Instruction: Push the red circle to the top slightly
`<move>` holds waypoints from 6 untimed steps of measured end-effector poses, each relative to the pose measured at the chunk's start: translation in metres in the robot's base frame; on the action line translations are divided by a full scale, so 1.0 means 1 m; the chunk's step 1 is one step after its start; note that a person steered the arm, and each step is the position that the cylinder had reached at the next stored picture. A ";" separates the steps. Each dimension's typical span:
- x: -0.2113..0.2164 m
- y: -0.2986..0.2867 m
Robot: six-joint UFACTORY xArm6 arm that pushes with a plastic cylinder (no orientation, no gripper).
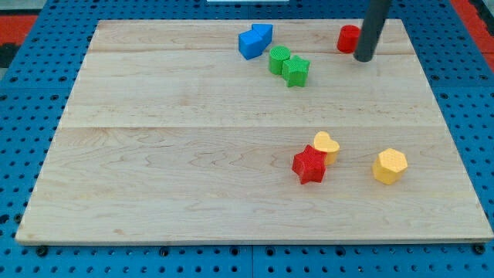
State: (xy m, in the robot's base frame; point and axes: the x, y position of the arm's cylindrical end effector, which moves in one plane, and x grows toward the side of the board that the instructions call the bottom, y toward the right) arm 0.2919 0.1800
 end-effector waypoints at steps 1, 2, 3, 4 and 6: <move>-0.020 -0.002; -0.035 0.010; -0.012 0.011; 0.035 0.005; 0.092 -0.064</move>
